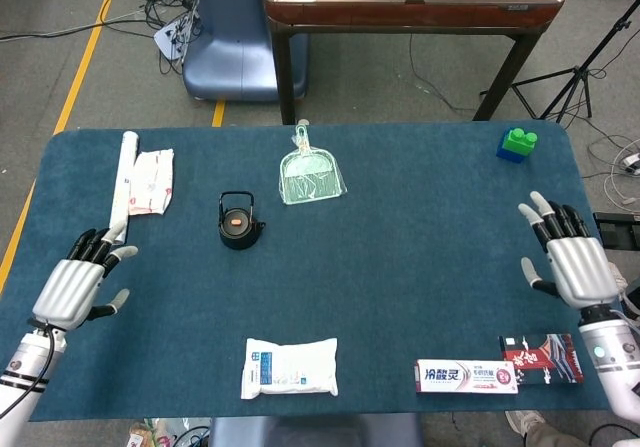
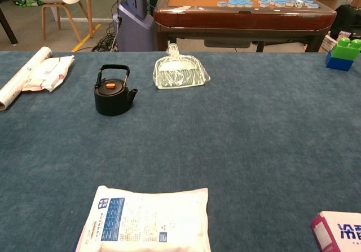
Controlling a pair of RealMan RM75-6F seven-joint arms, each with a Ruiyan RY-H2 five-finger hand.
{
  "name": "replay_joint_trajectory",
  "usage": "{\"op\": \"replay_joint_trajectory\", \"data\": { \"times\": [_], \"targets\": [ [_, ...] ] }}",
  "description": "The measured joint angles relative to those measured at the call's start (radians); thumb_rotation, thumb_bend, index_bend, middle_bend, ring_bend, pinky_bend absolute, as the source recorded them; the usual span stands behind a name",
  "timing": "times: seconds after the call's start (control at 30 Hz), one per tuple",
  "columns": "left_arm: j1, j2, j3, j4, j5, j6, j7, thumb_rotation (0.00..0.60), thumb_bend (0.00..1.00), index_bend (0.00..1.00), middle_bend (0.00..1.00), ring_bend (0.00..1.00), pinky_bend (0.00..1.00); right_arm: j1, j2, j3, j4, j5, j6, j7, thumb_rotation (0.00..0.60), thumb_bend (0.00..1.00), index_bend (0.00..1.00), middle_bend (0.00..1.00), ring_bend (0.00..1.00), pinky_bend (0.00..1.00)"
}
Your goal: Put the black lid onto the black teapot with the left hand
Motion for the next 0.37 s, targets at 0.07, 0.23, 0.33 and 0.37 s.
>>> {"op": "replay_joint_trajectory", "data": {
  "times": [0.07,0.23,0.33,0.37],
  "targets": [
    [0.026,-0.029,0.006,0.034,0.014,0.025,-0.005,0.600,0.31,0.24,0.00,0.00,0.00,-0.020,-0.016,-0.014,0.009,-0.022,0.015,0.012,0.600,0.45,0.00,0.00,0.00,0.00],
    [0.068,-0.063,0.011,0.068,0.045,0.053,-0.022,0.600,0.31,0.24,0.00,0.00,0.00,-0.058,-0.033,-0.031,0.032,-0.074,0.055,0.043,0.600,0.45,0.00,0.00,0.00,0.00],
    [0.078,-0.066,0.006,0.069,0.055,0.058,-0.028,0.600,0.31,0.24,0.00,0.00,0.00,-0.073,-0.027,-0.033,0.030,-0.093,0.074,0.051,0.600,0.45,0.00,0.00,0.00,0.00],
    [0.081,-0.066,0.004,0.068,0.061,0.060,-0.027,0.600,0.31,0.24,0.00,0.00,0.00,-0.076,-0.024,-0.033,0.027,-0.096,0.078,0.050,0.600,0.45,0.00,0.00,0.00,0.00]
  ]
}}
